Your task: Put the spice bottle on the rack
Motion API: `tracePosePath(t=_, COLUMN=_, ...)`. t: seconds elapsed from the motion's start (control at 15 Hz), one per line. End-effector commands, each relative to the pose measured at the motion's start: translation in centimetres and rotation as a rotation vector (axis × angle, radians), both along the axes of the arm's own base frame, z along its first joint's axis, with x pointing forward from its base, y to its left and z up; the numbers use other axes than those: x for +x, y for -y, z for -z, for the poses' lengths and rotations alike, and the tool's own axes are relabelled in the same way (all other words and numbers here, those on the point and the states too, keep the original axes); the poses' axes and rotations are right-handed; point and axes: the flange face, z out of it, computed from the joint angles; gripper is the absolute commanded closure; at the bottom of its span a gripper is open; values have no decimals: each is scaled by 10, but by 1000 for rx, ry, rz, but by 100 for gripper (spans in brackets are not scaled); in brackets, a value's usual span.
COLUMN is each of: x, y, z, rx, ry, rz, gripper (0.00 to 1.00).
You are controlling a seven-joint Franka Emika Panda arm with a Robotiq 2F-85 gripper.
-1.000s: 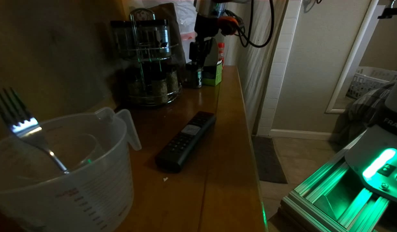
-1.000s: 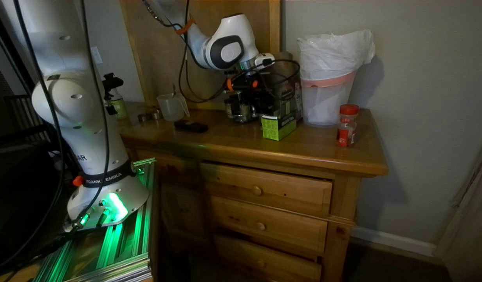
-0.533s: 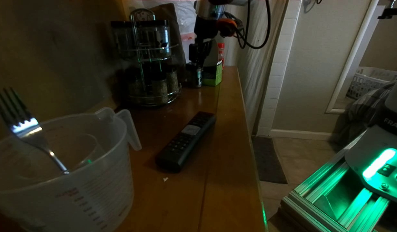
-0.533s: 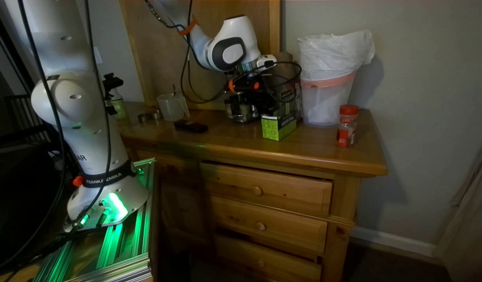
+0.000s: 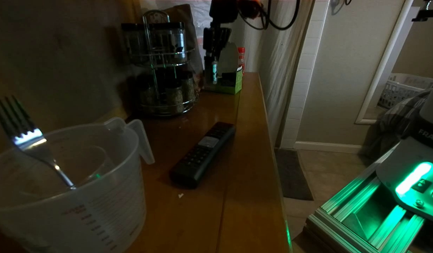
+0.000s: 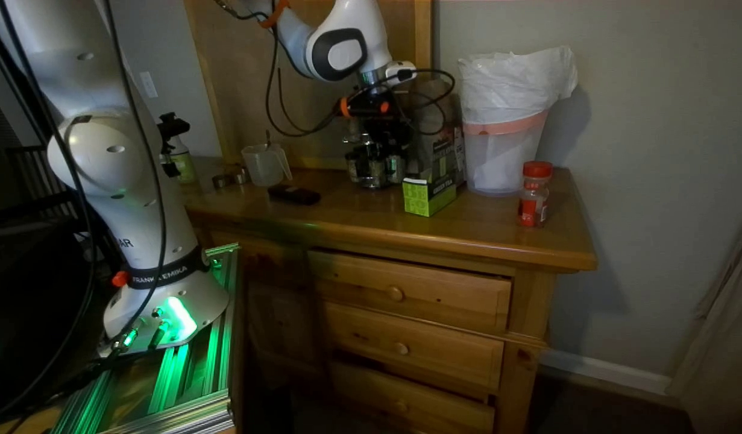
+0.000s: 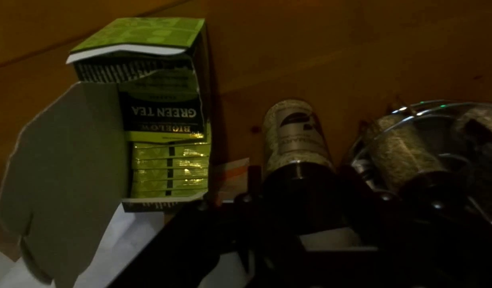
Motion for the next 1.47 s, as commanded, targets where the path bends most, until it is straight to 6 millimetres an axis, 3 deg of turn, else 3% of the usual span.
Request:
tracePosePath(t=0.0, x=-45, y=2, z=-58, rx=5, ry=-38, rz=-44, gripper=75)
tracePosePath(t=0.4, x=-97, y=-17, z=-127, rx=-6, ry=-150, rz=-209, gripper=75)
tracePosePath(t=0.73, x=-112, y=-58, z=-172, rx=-38, ry=25, rz=-400, gripper=75)
tracePosePath(t=1.2, x=-92, y=-104, z=-180, rx=55, ry=225, rz=-516, gripper=75)
tracePosePath(t=1.4, x=-95, y=-121, z=-188, rx=114, ry=219, rz=-580, gripper=75)
